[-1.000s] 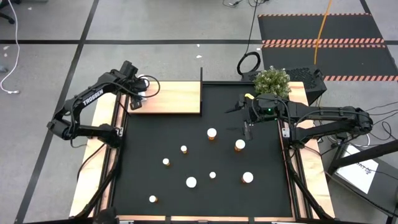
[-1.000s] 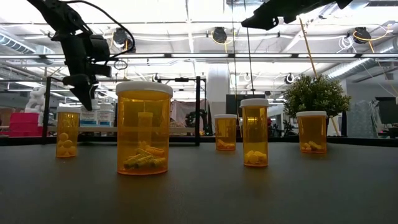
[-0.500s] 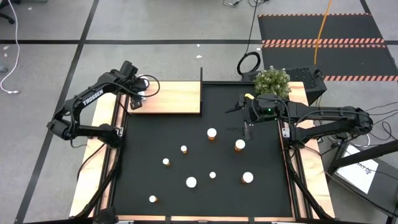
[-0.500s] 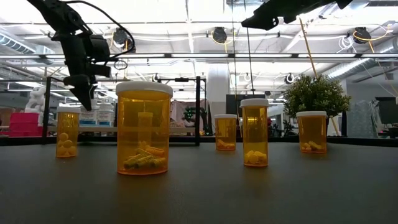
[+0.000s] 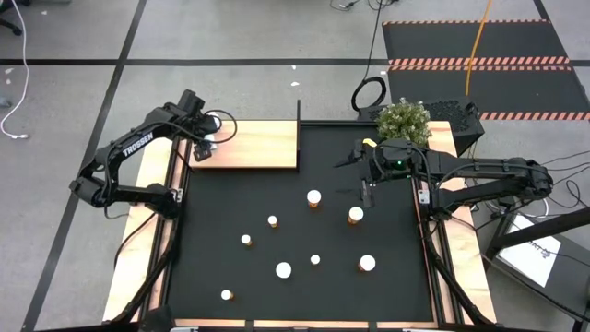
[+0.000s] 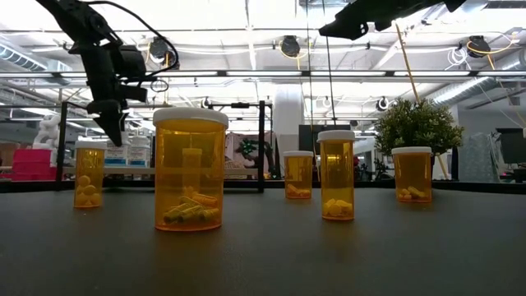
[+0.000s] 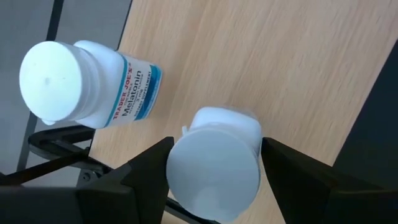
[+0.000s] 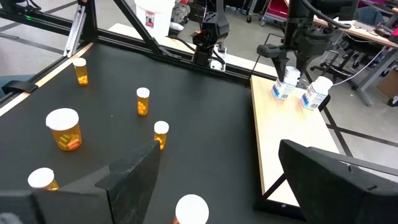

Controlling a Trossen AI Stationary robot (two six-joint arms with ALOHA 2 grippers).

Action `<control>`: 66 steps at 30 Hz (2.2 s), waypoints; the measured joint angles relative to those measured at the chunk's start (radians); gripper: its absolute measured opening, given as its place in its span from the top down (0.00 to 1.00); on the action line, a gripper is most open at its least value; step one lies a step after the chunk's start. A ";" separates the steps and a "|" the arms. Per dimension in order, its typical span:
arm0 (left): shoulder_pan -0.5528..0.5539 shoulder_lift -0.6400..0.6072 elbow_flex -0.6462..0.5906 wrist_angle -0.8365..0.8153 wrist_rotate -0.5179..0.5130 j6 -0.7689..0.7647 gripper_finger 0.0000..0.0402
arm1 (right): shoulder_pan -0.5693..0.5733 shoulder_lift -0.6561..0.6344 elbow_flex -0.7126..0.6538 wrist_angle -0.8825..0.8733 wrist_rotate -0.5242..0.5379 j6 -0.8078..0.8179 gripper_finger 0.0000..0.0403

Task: Pick and place medicine bottles onto shelf by color
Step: Put the white pill bottle on the shelf aligned with the other white pill bottle on the shelf

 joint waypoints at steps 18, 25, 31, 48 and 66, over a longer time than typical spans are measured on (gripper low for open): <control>-0.048 -0.001 0.000 0.000 -0.022 0.001 0.39 | 0.000 0.000 0.000 0.000 0.000 0.000 0.21; -0.048 -0.001 0.001 0.028 -0.025 -0.023 0.39 | 0.000 0.000 0.000 0.000 0.000 0.000 0.21; -0.056 -0.005 0.001 0.039 -0.029 -0.025 0.39 | 0.000 0.000 0.000 0.000 -0.003 0.000 0.21; -0.146 -0.117 0.001 0.029 -0.031 -0.002 0.39 | 0.000 0.000 0.000 0.000 -0.003 0.000 0.21; -0.469 -0.251 -0.001 -0.158 -0.242 -0.434 0.55 | 0.000 0.000 0.000 0.000 -0.004 0.023 0.21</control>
